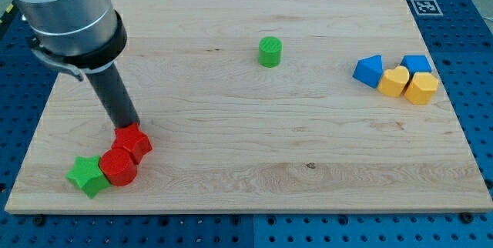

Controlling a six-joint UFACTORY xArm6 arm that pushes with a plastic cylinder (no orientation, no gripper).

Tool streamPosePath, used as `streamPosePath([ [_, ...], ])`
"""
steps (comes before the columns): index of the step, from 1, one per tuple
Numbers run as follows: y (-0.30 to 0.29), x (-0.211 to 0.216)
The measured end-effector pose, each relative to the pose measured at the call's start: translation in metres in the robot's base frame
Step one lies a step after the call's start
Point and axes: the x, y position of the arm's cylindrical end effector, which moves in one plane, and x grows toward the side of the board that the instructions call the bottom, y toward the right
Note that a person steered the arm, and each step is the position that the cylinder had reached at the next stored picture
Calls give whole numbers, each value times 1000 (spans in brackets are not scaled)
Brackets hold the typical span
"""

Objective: Move your arm towards the green circle

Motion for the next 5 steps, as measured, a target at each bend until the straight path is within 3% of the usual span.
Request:
streamPosePath([
  [2, 47, -119],
  [3, 103, -188],
  [4, 176, -221],
  [5, 180, -222],
])
